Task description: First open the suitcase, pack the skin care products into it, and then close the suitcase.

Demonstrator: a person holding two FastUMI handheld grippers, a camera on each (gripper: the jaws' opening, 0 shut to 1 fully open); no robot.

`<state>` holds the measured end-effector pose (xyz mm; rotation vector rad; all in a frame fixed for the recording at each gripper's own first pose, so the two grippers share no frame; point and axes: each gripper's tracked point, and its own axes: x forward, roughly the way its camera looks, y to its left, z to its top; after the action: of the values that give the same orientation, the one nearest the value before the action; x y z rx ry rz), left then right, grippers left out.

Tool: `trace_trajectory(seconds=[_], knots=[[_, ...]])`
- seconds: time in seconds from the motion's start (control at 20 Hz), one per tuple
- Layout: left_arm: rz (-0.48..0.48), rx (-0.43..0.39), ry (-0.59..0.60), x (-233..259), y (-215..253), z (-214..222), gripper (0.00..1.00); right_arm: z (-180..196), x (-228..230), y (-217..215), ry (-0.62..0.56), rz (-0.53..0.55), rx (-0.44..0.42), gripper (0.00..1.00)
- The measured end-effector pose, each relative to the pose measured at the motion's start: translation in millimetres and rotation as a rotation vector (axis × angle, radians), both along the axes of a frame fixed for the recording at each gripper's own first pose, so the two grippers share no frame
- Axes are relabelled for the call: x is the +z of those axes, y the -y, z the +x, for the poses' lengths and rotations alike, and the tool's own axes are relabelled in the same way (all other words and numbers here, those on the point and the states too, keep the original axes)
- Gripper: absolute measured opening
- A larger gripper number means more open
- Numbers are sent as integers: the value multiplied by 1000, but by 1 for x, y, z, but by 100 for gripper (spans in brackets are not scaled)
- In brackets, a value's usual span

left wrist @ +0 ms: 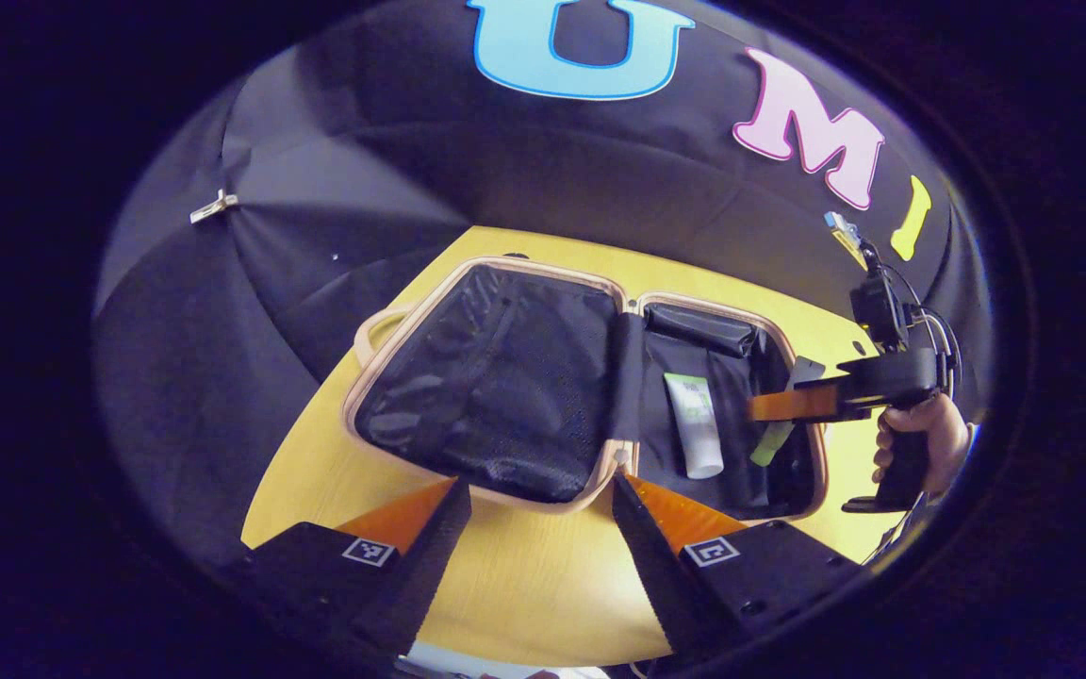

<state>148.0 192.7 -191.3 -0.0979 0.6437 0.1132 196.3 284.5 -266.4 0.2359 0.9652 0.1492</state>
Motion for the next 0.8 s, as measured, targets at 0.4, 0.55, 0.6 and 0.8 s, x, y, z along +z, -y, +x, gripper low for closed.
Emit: trace_trajectory(seconds=[0.4, 0.55, 0.6, 0.8], knots=[[95, 148, 66, 18, -103, -6, 95, 16, 44, 22, 184, -120, -33, 91], [140, 215, 123, 34, -157, 17, 95, -1, 99, 41, 352, -77, -26, 99], [131, 222, 126, 35, -173, 28, 95, -10, 115, 53, 399, -72, -32, 99], [34, 274, 74, 23, -230, 74, 95, -64, 157, 115, 521, -105, -95, 99]])
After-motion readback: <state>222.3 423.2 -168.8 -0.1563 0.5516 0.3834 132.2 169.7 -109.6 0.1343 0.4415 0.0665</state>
